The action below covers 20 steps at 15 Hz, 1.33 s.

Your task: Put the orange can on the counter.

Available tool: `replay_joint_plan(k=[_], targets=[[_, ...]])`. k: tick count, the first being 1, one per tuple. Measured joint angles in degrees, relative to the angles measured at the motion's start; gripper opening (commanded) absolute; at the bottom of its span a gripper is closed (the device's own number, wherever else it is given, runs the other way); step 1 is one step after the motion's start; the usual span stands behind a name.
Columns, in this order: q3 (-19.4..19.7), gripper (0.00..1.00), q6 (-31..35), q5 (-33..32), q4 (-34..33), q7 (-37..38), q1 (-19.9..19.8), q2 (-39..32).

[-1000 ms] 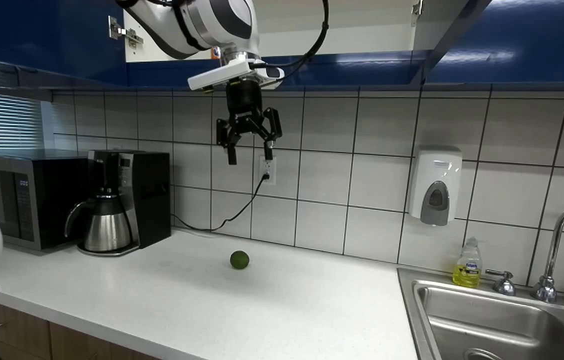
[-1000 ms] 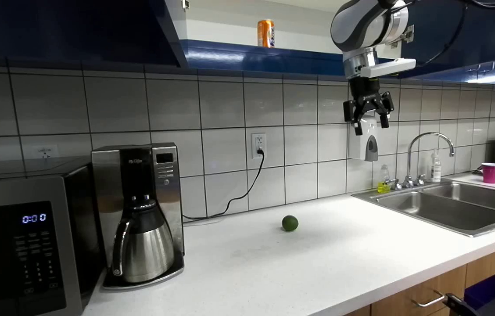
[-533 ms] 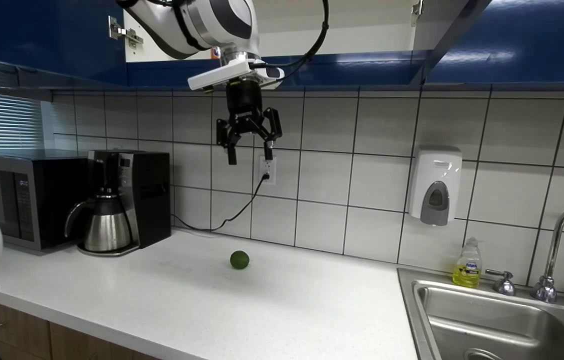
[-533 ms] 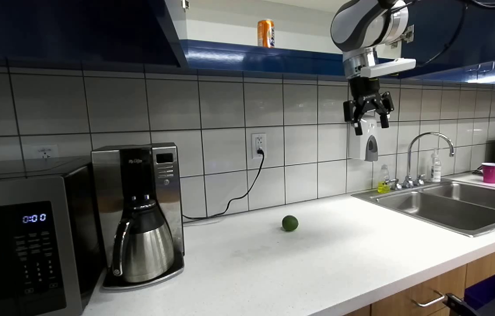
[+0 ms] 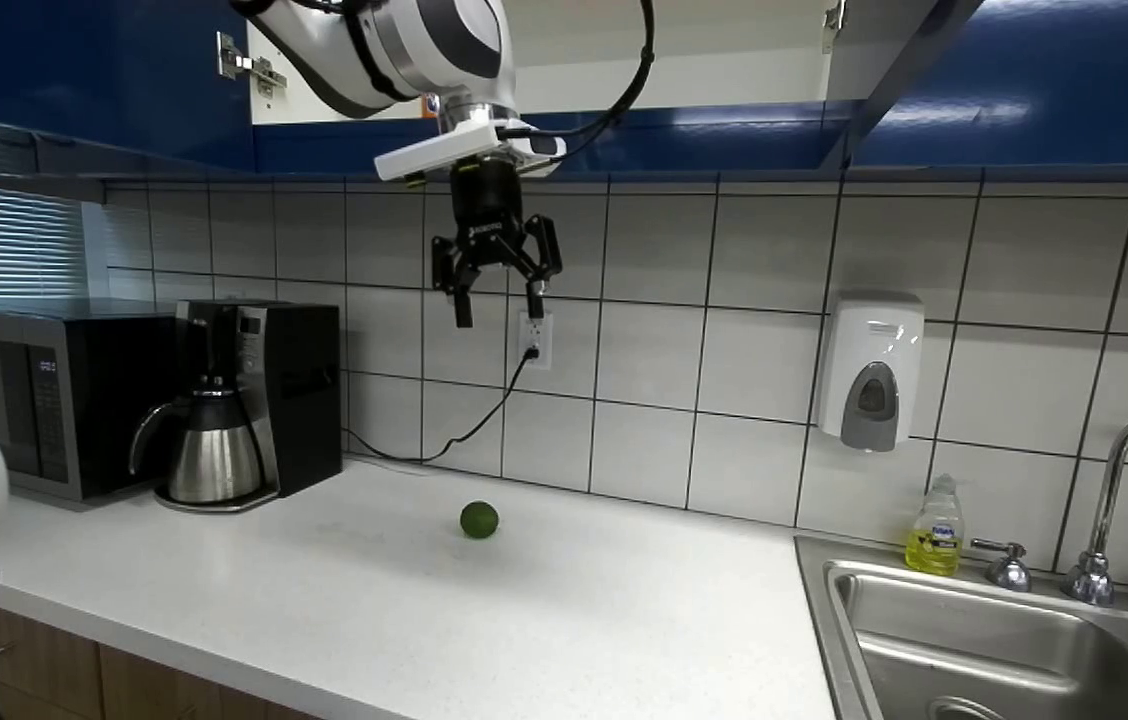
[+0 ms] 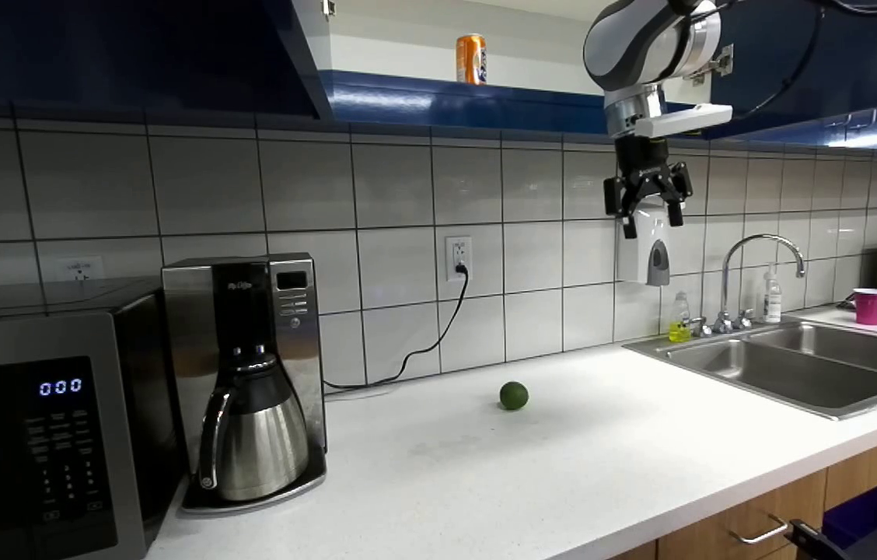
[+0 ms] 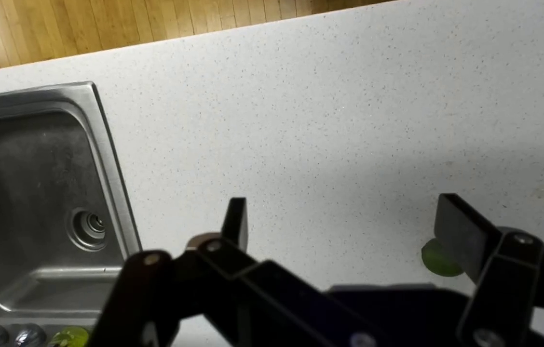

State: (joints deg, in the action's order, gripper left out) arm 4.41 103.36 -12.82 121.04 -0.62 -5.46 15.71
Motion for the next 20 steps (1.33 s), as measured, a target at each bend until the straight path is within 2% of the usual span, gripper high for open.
replay_joint_plan(k=[13,20], targets=[[-0.3,1.00,0.3,2.0,-6.1,0.1,1.6,0.1],[-1.8,1.00,-3.3,2.4,-11.9,0.2,2.5,0.2]])
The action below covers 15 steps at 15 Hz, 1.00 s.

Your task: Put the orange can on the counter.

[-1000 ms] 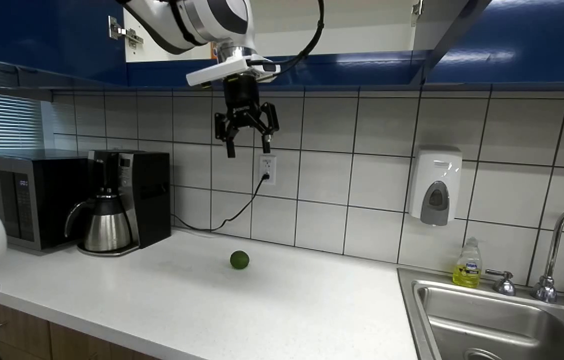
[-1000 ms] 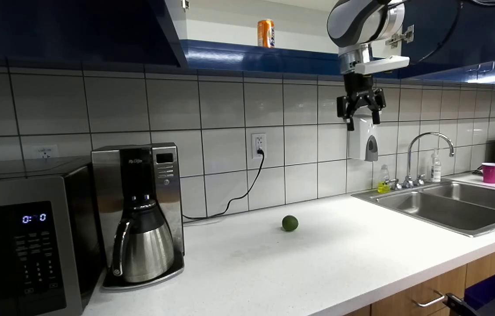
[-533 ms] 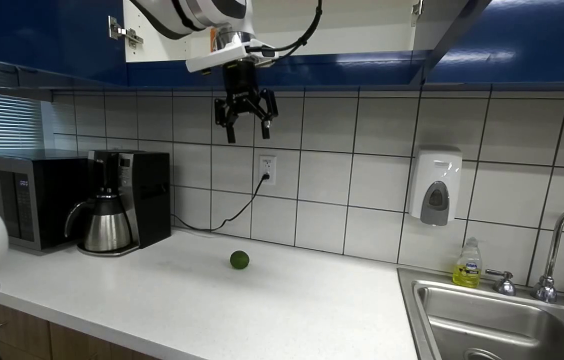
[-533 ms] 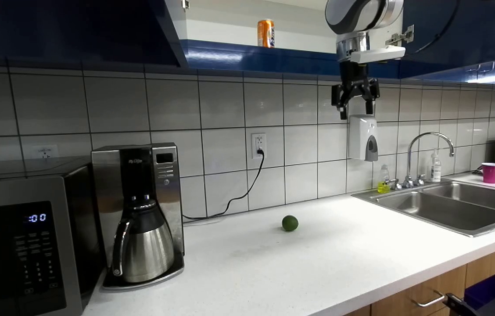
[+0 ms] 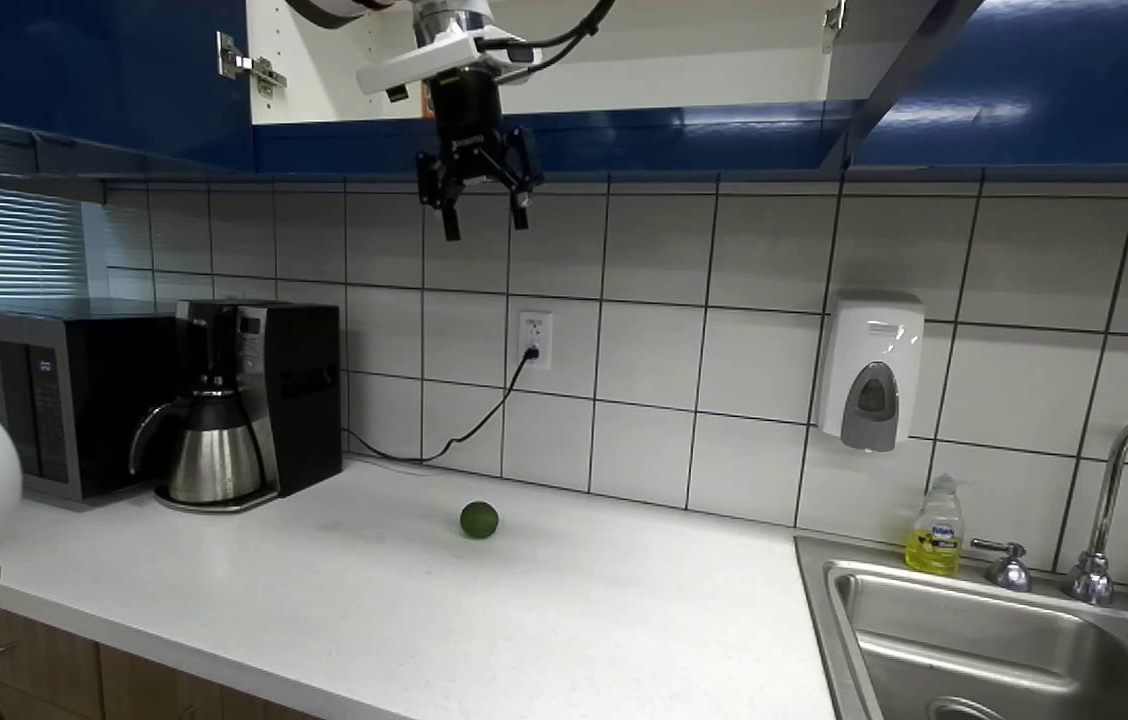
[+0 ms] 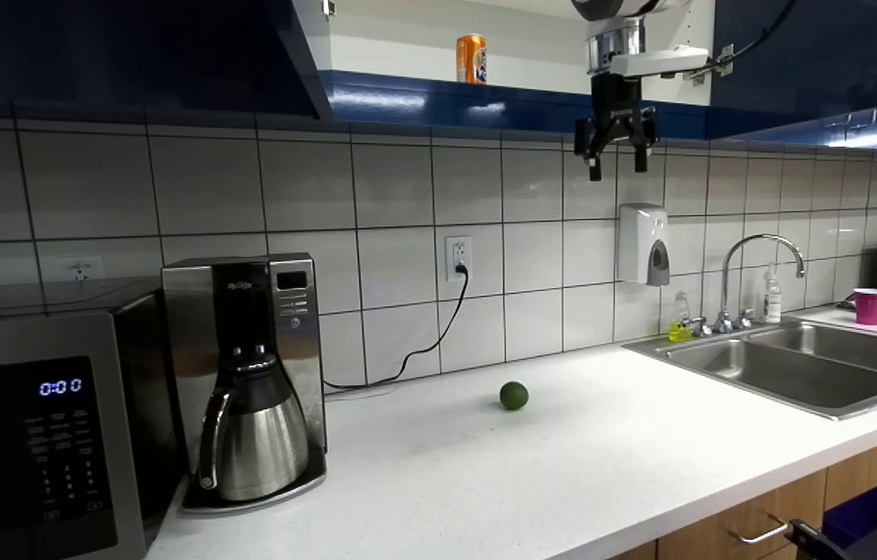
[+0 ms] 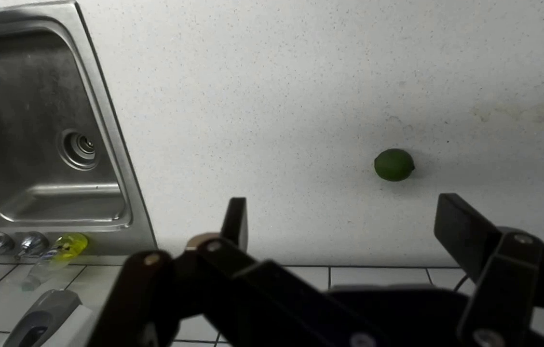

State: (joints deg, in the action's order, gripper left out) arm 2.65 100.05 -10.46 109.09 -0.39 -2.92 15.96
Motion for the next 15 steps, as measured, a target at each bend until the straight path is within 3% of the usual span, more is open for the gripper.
replay_joint_plan(k=[8,15], targets=[[-2.3,1.00,-6.9,0.4,-8.5,0.3,2.0,0.3],[-3.5,1.00,-8.6,2.3,-13.9,0.5,3.2,0.4]])
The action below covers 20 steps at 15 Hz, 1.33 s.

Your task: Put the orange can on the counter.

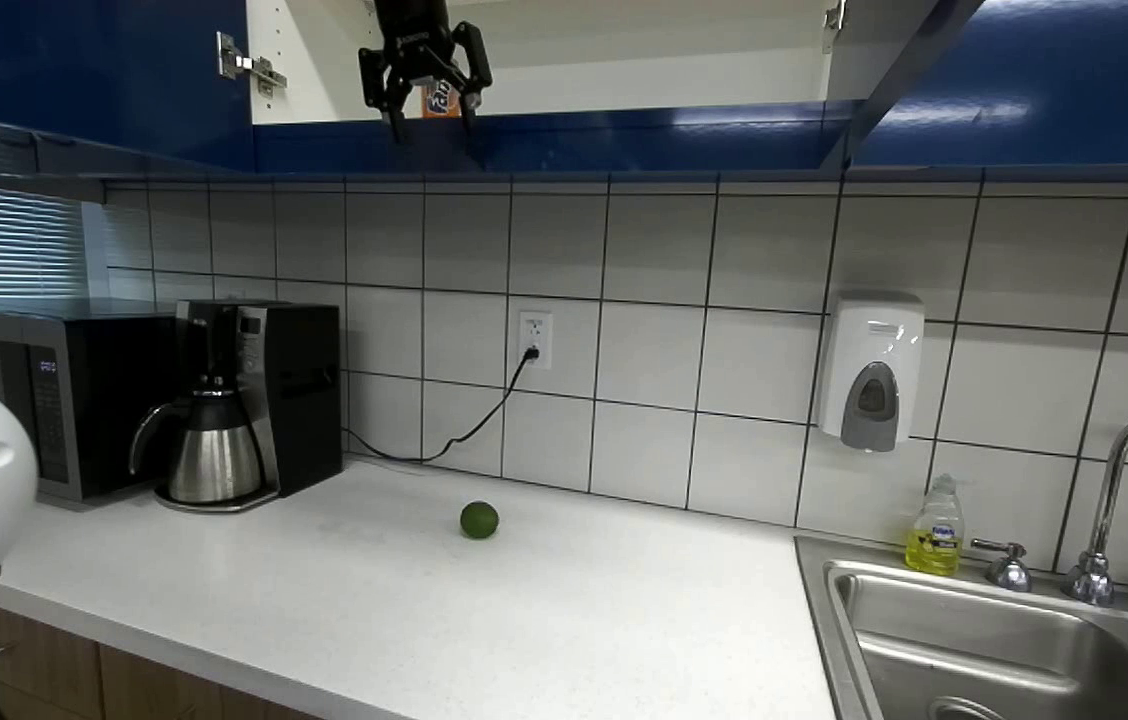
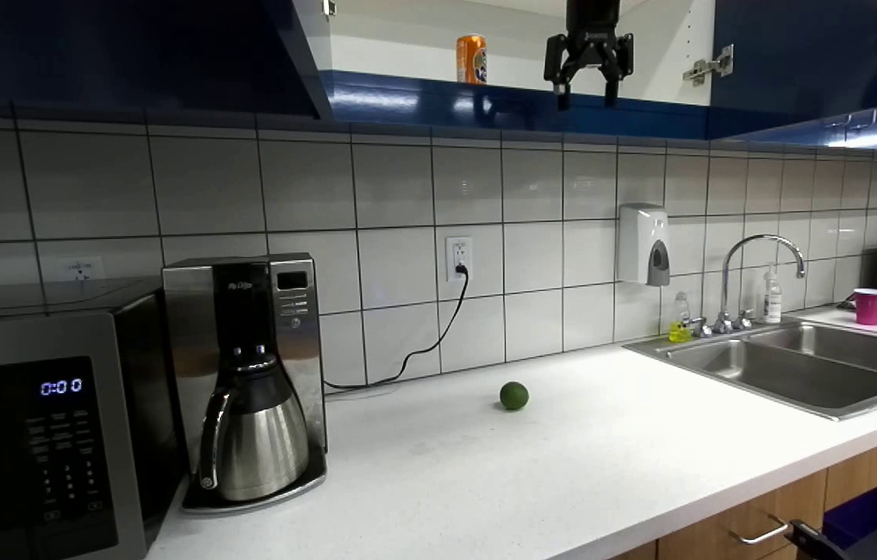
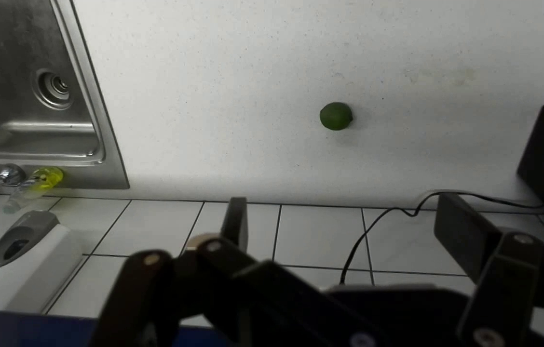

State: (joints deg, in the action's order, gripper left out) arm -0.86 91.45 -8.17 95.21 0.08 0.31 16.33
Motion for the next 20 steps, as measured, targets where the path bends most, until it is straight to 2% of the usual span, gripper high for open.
replay_joint_plan(k=[20], targets=[[-1.7,1.00,1.2,1.1,-12.7,1.7,1.1,-4.9]])
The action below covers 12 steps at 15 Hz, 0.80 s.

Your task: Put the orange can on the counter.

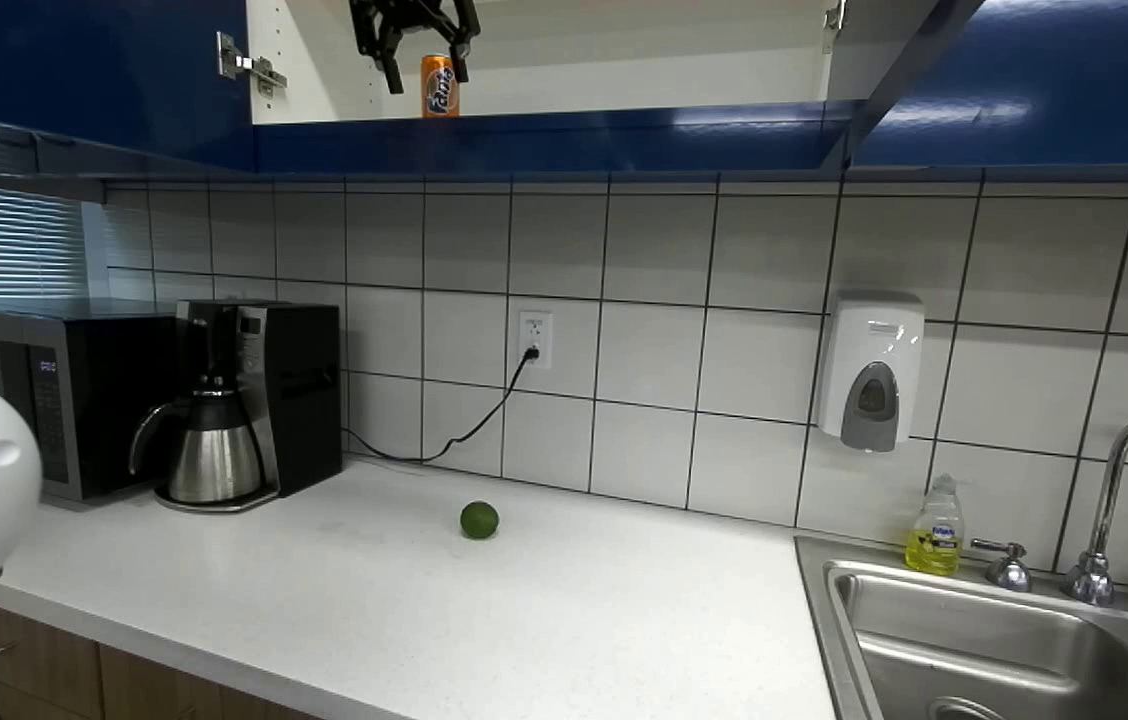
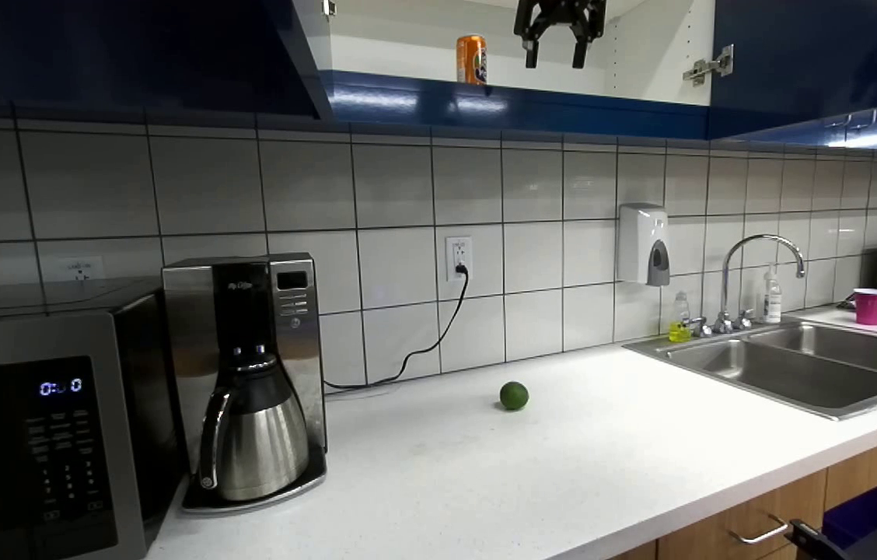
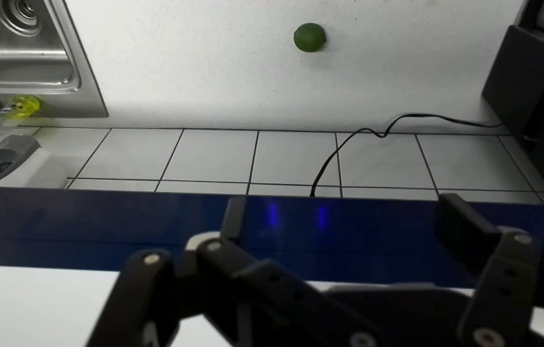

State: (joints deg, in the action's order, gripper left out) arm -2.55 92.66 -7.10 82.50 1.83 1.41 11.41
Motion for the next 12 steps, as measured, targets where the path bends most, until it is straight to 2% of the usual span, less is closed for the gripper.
replay_joint_plan(k=[12], targets=[[-0.8,1.00,6.2,0.0,-2.8,1.7,0.9,-2.9]])
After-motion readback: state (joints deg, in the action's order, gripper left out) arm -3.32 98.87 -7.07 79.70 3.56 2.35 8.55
